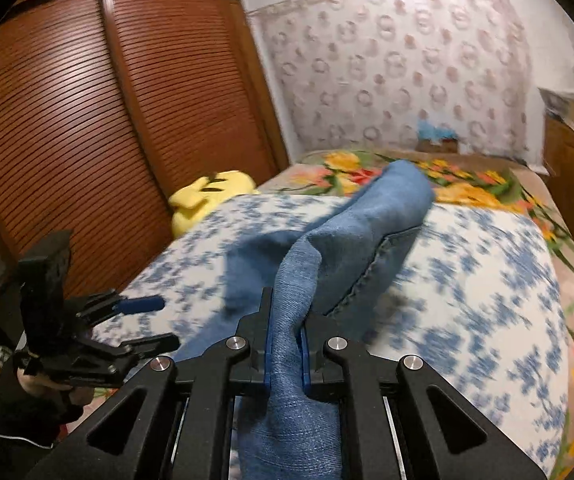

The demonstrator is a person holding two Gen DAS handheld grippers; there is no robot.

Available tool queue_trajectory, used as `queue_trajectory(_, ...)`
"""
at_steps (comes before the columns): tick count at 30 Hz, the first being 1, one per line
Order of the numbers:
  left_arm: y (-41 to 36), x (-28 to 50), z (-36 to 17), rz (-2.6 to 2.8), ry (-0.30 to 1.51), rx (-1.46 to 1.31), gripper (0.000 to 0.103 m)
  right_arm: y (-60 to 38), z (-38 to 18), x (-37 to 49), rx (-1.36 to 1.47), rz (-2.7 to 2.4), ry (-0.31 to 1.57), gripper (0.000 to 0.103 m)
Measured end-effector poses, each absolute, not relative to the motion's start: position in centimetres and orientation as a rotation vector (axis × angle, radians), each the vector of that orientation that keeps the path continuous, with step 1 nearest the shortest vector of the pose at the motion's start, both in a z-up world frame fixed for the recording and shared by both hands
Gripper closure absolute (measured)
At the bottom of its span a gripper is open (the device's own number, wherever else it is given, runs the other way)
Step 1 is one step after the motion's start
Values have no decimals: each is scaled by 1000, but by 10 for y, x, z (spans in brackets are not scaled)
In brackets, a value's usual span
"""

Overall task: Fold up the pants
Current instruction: 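Grasp the jeans end with the right tool and fold it over the stack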

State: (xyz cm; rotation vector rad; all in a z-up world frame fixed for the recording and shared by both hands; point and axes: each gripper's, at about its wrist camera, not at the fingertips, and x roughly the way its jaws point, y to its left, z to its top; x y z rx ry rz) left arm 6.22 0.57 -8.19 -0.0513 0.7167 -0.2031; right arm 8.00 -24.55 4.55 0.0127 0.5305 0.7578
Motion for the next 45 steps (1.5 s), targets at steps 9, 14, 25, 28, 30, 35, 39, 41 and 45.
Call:
queue_trajectory(9,53,53,-68,-115,674,-86,31,-167,39,75,-71,902,544,93)
queue_trajectory(14,71,50,-68,-79,665,-104,31,-130,11,83,-130,974,615,93)
queue_trajectory(25,80,51,-77,-56,677,-121,31,-108,-15,91,-146,987,704,77)
queue_trajectory(28,78,50,-76,-59,675,-119,31,-117,0,81,-131,984,678,66)
queue_trajectory(30,77,50,-75,-61,671,-116,31,-127,8,74,-124,971,654,60)
queue_trajectory(35,72,51,-73,-71,668,-113,31,-148,20,74,-104,912,591,59)
queue_trajectory(39,60,53,-75,-97,676,-103,31,-166,8,82,-132,782,599,58)
queue_trajectory(41,52,53,-77,-116,683,-95,31,-166,1,88,-141,736,606,58)
queue_trajectory(45,35,52,-82,-154,702,-79,31,-163,-9,92,-173,679,618,58)
